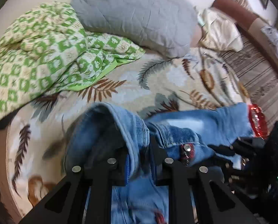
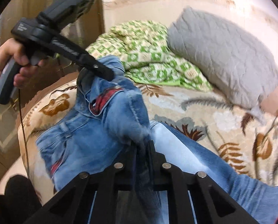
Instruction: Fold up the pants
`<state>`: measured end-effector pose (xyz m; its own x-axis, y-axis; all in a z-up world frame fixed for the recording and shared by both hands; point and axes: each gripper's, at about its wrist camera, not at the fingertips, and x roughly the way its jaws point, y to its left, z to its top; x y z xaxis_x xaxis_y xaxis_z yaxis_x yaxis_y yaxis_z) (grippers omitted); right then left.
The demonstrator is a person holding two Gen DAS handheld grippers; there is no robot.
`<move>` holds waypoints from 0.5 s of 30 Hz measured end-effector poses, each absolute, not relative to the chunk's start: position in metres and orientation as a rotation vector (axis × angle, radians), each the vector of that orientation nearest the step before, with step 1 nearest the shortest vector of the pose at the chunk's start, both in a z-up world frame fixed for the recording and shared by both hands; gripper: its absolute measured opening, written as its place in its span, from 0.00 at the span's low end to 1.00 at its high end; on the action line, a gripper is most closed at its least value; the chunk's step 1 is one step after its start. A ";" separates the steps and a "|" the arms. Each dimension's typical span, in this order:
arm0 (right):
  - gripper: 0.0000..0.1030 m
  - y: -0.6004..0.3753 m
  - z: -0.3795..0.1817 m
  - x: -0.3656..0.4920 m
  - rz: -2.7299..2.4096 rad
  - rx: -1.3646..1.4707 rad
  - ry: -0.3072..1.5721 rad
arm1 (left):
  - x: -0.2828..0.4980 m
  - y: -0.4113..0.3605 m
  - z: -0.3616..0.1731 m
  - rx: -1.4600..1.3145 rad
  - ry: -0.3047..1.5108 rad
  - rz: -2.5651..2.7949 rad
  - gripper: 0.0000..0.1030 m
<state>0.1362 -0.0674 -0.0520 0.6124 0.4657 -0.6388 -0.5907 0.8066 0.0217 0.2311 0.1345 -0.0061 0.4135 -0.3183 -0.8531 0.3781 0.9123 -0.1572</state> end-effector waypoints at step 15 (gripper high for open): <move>0.05 -0.020 -0.114 0.027 0.722 -0.557 0.592 | 0.082 0.204 -0.101 -0.219 0.987 -0.410 0.17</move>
<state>0.0272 -0.0199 -0.1141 0.6055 0.4387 -0.6640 -0.7370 0.6239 -0.2599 0.0817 0.2044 -0.1015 0.4833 -0.4312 -0.7619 0.2353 0.9022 -0.3614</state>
